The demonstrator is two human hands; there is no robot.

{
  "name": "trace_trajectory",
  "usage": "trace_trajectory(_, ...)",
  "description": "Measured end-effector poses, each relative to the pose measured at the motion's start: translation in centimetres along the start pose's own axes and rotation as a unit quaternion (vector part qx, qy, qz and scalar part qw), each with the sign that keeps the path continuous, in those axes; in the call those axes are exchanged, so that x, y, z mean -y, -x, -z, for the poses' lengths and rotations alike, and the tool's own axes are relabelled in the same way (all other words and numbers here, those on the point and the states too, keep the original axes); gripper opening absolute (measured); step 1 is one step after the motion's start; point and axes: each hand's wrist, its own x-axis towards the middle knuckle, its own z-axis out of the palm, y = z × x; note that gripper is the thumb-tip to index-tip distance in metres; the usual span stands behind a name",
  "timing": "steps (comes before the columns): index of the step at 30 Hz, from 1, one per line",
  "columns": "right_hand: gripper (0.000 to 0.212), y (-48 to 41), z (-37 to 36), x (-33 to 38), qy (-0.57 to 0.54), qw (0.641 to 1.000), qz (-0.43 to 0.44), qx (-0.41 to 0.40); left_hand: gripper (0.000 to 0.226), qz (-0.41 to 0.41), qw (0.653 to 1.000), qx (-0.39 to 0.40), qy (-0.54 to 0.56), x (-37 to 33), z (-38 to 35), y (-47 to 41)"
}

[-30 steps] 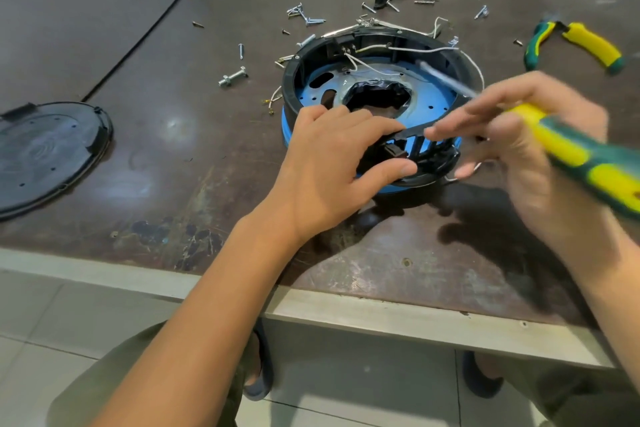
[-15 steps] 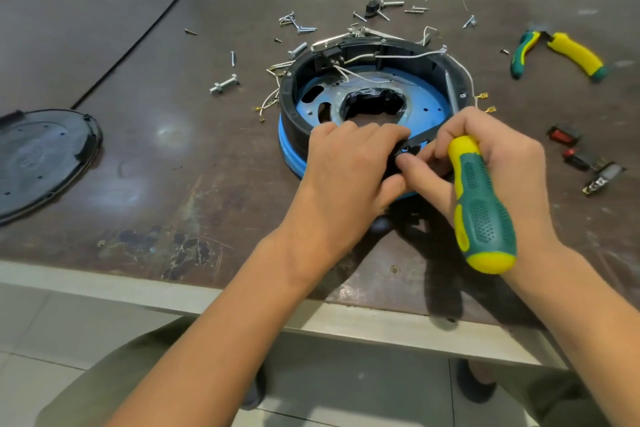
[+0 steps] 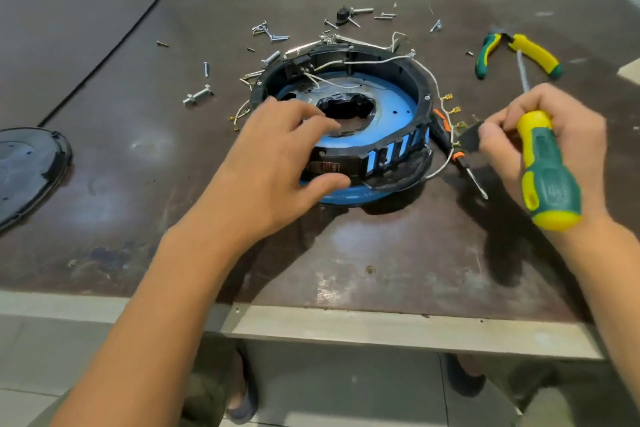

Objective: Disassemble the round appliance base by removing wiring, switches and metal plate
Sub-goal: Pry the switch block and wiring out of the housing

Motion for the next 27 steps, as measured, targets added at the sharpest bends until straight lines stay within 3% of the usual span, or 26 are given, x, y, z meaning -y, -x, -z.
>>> trace_trajectory(5, 0.019, -0.3, 2.2, -0.8, 0.070, 0.994, -0.071, -0.036, 0.049, 0.018, 1.000, -0.011, -0.012, 1.0, 0.5, 0.5)
trace_trajectory(7, 0.019, 0.2, 2.1, 0.4, 0.085, 0.995, -0.054, -0.015, 0.051, 0.020, 0.999, -0.031, -0.015, 0.0, 0.4, 0.7)
trace_trajectory(11, 0.026, 2.3, -1.1, 4.9, -0.010, 0.997, 0.015, 0.074, 0.051, 0.039, 0.993, -0.047, -0.105, -3.9, -0.4, 0.3)
trace_trajectory(15, 0.027, 4.1, -4.0, 6.8, 0.006, 0.993, 0.052, 0.101, 0.031, 0.054, 0.997, -0.006, -0.048, -6.0, -0.8, 0.6)
trace_trajectory(17, 0.027, 4.4, -4.5, 6.8, 0.011, 0.993, 0.069, 0.099, 0.042, 0.025, 0.997, 0.055, 0.039, -5.0, 0.2, 0.8)
trace_trajectory(19, 0.029, 4.4, -4.6, 6.8, 0.026, 0.990, 0.091, 0.107, 0.065, 0.003, 0.994, 0.058, 0.088, -2.7, 1.9, 1.0)
trace_trajectory(21, 0.028, 4.3, -4.6, 6.6, 0.037, 0.987, 0.107, 0.115, 0.062, -0.005, 0.999, 0.021, 0.025, 0.3, 3.1, 1.4)
trace_trajectory(23, 0.025, 4.0, -4.7, 6.2, 0.045, 0.986, 0.116, 0.114, 0.055, 0.015, 0.999, 0.050, -0.013, 2.8, 3.8, 2.0)
trace_trajectory(27, 0.023, 3.2, -5.1, 5.4, 0.061, 0.986, 0.103, 0.113, 0.038, 0.012, 0.998, 0.058, 0.030, 4.5, 3.5, 2.4)
